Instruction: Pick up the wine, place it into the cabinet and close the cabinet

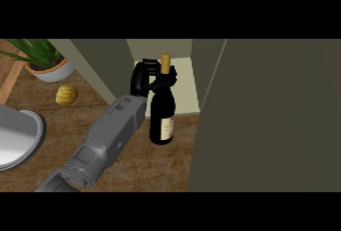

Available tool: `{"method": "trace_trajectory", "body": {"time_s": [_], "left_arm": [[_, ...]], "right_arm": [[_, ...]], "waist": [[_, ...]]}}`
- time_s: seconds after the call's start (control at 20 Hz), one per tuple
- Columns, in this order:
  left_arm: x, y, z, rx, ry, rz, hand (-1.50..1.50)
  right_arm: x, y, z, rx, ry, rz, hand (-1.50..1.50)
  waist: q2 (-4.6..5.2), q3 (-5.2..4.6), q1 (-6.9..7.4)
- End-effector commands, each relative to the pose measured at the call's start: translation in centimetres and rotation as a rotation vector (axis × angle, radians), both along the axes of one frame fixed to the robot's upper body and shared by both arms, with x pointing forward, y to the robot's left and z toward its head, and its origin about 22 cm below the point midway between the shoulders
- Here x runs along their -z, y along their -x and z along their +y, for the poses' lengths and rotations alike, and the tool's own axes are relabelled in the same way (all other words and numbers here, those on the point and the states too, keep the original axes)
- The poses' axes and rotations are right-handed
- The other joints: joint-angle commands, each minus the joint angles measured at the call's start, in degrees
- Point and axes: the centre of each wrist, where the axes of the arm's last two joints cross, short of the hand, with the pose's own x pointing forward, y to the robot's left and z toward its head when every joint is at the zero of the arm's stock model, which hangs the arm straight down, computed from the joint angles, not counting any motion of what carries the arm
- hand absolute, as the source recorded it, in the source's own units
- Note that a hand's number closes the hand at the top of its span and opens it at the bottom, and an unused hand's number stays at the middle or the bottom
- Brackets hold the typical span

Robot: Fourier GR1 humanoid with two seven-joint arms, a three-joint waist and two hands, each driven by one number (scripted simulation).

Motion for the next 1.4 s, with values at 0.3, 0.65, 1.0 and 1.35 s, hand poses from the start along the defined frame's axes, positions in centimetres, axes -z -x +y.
{"method": "trace_trajectory", "body": {"time_s": [0.3,0.65,1.0,1.35], "left_arm": [[-0.8,-1.4,2.6,-0.073,-0.054,-0.037,1.5],[-2.2,-2.2,2.5,-0.146,-0.179,-0.102,-1.5],[-2.2,-2.5,3.8,-0.199,-0.232,-0.087,-1.5],[-4.5,-3.3,2.4,-0.079,-0.107,-0.158,-1.5]], "right_arm": [[-2.3,2.4,-0.5,-0.07,-0.091,-0.002,-1.5],[-2.1,1.8,-0.6,-0.085,-0.085,-0.035,-1.5],[-1.7,1.8,-0.7,-0.079,-0.079,-0.033,-1.5],[-1.7,2.0,-0.5,-0.097,-0.078,-0.028,-1.5]], "waist": [[0.33,0.0,-0.49],[1.21,-0.03,-1.82],[1.16,-0.01,-1.74],[0.96,-0.14,-1.44]]}}
